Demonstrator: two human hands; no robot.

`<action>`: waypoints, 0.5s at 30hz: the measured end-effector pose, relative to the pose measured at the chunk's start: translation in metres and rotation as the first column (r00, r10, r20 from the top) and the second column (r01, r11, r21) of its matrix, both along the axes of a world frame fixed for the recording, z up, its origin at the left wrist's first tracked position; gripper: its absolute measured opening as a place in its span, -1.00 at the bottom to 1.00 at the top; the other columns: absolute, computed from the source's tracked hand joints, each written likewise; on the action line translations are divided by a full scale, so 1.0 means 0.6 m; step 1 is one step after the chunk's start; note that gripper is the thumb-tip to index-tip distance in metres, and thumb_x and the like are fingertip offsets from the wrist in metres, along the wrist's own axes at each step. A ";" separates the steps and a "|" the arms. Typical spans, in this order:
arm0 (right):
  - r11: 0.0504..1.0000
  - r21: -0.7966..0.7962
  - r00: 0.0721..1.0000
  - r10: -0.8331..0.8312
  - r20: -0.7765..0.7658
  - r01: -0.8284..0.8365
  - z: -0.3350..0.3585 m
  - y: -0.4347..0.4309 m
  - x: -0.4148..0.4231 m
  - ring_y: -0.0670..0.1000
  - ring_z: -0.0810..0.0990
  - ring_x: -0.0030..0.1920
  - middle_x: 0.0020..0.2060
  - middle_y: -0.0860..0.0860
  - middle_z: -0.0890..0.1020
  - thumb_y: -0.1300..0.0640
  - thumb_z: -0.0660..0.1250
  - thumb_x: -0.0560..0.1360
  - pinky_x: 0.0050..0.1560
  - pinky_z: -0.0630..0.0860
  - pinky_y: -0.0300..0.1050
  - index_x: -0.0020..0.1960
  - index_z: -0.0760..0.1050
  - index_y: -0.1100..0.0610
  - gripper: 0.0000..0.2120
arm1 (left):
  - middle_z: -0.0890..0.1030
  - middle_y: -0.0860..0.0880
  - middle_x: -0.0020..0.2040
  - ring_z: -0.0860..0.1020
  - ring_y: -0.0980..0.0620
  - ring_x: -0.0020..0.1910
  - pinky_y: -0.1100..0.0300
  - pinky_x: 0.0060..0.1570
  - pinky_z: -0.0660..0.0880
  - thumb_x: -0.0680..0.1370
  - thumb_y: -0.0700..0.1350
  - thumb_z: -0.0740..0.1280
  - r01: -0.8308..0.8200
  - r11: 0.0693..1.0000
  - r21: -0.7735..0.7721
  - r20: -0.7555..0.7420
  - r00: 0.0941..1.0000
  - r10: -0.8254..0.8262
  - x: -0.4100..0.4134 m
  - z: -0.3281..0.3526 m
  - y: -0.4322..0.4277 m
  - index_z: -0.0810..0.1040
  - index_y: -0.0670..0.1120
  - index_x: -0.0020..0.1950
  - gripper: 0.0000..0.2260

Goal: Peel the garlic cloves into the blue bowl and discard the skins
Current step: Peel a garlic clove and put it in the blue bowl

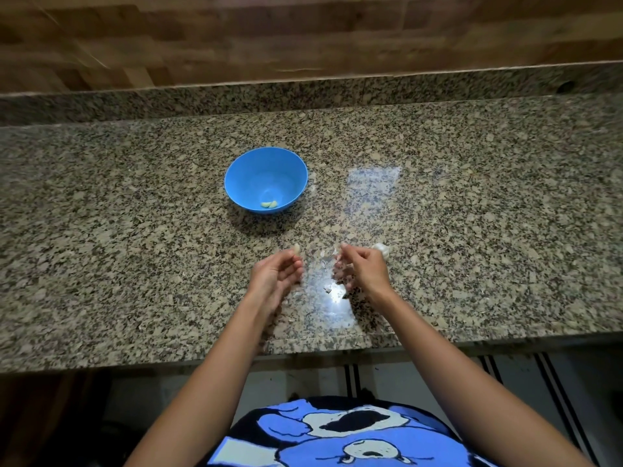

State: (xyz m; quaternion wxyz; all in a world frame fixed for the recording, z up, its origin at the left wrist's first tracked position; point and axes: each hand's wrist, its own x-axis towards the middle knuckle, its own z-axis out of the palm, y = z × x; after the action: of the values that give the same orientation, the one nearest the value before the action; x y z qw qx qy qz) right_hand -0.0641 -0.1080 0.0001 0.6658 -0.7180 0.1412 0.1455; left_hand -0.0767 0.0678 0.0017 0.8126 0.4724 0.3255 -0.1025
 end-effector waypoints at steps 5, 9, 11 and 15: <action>0.980 -0.187 0.996 0.076 0.049 -0.066 -0.005 -0.012 0.000 0.00 0.59 -0.32 -0.24 0.09 0.65 0.19 0.34 0.48 -0.32 0.55 -0.19 -0.14 0.57 0.17 -0.94 | 0.66 -0.06 -0.14 0.57 0.03 -0.31 0.14 -0.31 0.55 0.51 -0.20 0.36 0.109 0.624 0.774 0.010 0.983 -0.184 0.020 -0.023 0.052 0.63 -0.12 0.03 -0.88; 0.964 -0.258 0.995 0.079 0.066 -0.060 -0.004 -0.015 -0.004 0.02 0.58 -0.26 -0.22 0.04 0.62 0.16 0.34 0.47 -0.14 0.58 -0.08 -0.19 0.52 0.09 -0.93 | 0.58 -0.06 0.04 0.55 0.00 -0.07 0.28 -0.23 0.47 0.54 -0.14 0.33 0.038 0.318 0.947 0.046 0.967 -0.252 0.018 -0.027 0.052 0.61 -0.10 0.10 -0.83; 0.973 -0.230 0.998 0.015 0.057 -0.002 -0.006 -0.023 -0.008 0.07 0.61 -0.22 -0.21 0.06 0.63 0.18 0.33 0.49 -0.11 0.60 -0.06 -0.18 0.52 0.09 -0.93 | 0.53 -0.05 0.16 0.49 -0.02 0.15 0.26 0.00 0.47 0.57 -0.14 0.27 -0.070 0.210 0.975 0.148 0.911 -0.384 -0.003 -0.033 0.035 0.56 -0.10 0.20 -0.77; 0.979 -0.091 0.981 -0.190 -0.049 0.185 -0.017 -0.041 -0.015 0.05 0.66 -0.25 -0.16 0.09 0.64 0.24 0.29 0.51 -0.24 0.61 -0.18 -0.04 0.53 0.25 -0.91 | -0.08 0.04 0.54 -0.06 0.13 0.51 0.18 0.48 -0.08 0.66 0.03 -0.01 0.186 0.038 0.982 -0.104 0.693 -0.714 -0.043 -0.070 -0.027 -0.07 -0.04 0.54 -0.52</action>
State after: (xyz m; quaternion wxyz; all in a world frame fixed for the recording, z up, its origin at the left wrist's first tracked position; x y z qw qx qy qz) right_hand -0.0729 -0.1327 -0.0100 0.6405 -0.7252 0.2335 0.0966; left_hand -0.1027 0.0518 -0.0405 0.3062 0.9503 -0.0435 -0.0352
